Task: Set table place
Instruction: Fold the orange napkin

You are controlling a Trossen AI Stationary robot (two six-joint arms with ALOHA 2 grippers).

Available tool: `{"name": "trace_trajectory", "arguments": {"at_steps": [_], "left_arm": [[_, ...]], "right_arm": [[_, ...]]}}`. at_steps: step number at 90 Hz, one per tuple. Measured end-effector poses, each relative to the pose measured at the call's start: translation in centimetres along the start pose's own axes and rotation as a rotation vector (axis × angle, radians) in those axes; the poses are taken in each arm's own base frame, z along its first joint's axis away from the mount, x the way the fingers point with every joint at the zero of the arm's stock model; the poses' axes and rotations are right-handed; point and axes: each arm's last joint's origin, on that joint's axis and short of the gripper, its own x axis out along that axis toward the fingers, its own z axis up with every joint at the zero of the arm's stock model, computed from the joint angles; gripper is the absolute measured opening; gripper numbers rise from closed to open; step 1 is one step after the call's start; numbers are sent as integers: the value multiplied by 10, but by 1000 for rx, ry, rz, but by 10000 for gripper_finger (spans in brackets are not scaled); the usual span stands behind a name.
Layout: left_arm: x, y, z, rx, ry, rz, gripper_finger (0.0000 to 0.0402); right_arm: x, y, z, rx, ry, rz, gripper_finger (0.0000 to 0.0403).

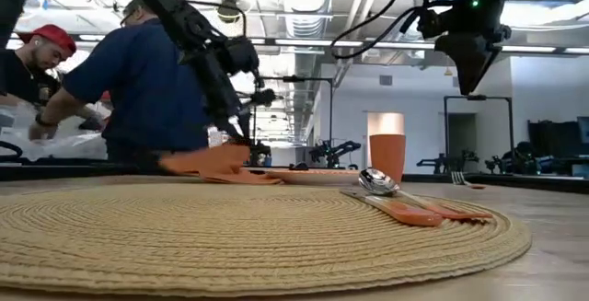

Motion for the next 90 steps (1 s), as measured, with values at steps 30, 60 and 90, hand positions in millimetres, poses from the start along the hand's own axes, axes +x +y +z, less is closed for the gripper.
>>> {"name": "trace_trajectory", "arguments": {"at_steps": [30,60,90], "left_arm": [[-5,-18,3,7,-18,-59,0],[-2,-16,-10,5,-135,28,0],[46,-44,-43,177,10,56,0]], "right_arm": [[-3,5,-3,-9,-15,17,92],[-3,5,-2,-5,-17,18,92],[-3,5,-3,-8,-2,31,92]]}}
